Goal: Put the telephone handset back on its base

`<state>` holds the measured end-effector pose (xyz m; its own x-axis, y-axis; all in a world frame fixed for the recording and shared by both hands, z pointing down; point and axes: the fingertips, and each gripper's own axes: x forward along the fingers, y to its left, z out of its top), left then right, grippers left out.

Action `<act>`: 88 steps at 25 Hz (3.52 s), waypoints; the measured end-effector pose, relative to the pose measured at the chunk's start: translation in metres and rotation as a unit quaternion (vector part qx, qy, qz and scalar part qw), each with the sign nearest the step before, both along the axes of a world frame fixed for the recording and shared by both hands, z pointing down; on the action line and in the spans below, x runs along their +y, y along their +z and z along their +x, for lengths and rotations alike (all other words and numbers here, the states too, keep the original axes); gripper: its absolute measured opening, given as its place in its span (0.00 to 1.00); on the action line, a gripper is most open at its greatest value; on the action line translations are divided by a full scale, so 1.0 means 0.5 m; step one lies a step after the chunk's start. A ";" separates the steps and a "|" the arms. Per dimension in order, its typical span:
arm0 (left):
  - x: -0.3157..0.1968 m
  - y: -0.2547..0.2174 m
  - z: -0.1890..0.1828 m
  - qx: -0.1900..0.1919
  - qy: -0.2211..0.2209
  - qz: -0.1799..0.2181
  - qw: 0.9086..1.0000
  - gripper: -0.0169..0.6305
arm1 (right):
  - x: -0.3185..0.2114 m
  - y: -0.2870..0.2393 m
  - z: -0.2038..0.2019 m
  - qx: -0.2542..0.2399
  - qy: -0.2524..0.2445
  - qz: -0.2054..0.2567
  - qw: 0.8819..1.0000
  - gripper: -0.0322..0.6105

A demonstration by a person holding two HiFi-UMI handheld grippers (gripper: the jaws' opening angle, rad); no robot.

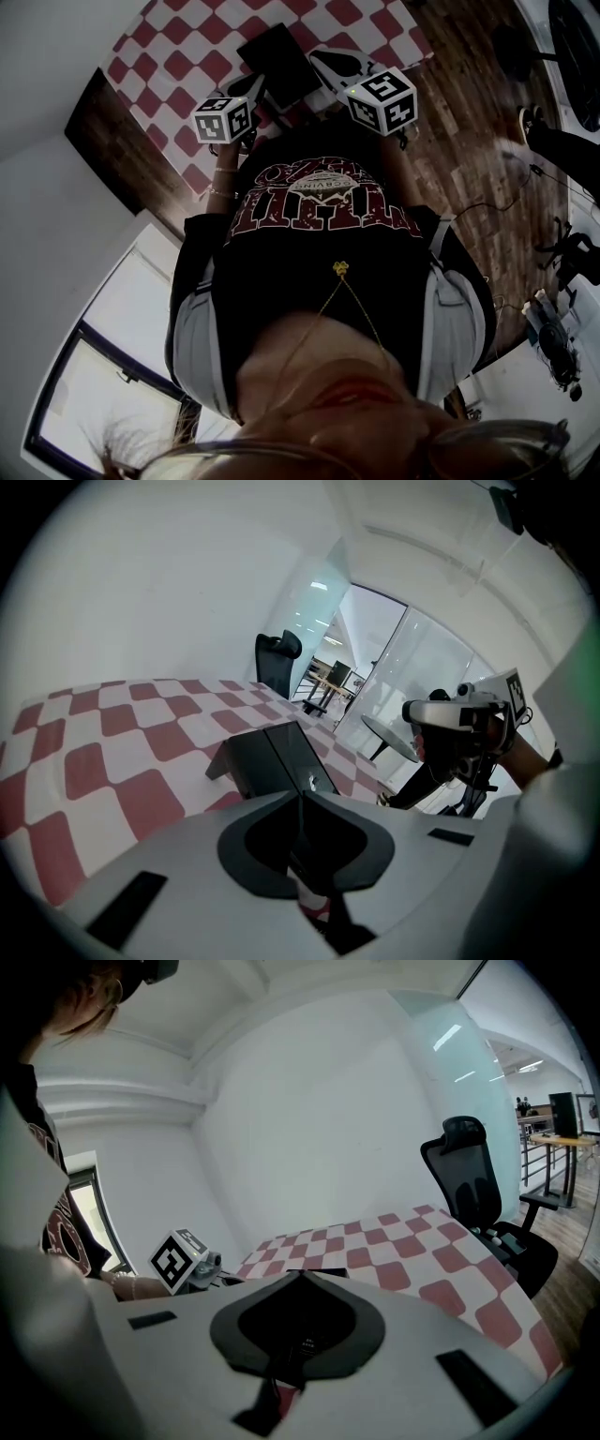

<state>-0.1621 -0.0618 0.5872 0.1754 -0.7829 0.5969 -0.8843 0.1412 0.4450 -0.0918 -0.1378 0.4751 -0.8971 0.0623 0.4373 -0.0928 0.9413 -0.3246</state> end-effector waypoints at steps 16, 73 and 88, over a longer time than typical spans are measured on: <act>-0.040 -0.101 0.059 -0.077 0.056 0.045 0.994 0.06 | 0.027 0.010 0.007 0.007 -0.004 -0.003 1.000 0.08; -0.072 -0.262 0.086 -0.122 0.053 0.105 0.985 0.04 | 0.032 -0.049 -0.032 -0.032 -0.030 0.011 0.999 0.08; -0.072 -0.265 0.092 -0.119 0.056 0.104 0.986 0.04 | 0.033 -0.054 -0.030 -0.028 -0.023 0.018 0.999 0.08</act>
<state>-0.1162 -0.0980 0.4547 0.1415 -0.8765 0.4602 -0.9720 -0.0348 0.2324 -0.1069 -0.1213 0.4479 -0.9167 0.0903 0.3892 -0.0309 0.9552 -0.2945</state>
